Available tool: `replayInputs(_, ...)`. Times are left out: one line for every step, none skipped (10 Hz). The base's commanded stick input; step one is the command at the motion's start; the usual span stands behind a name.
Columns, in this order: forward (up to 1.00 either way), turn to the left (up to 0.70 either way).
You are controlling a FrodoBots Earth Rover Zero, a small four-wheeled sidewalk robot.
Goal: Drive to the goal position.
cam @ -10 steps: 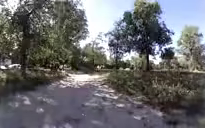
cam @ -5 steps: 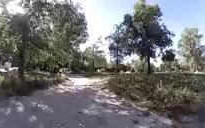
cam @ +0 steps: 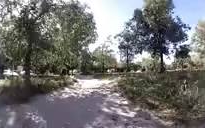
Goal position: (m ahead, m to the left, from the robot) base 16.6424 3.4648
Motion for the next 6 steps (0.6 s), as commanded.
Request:
replayInputs(0.85,0.0)
replayInputs(0.85,0.0)
replayInputs(0.85,0.0)
replayInputs(0.85,0.0)
replayInputs(0.85,0.0)
replayInputs(0.85,0.0)
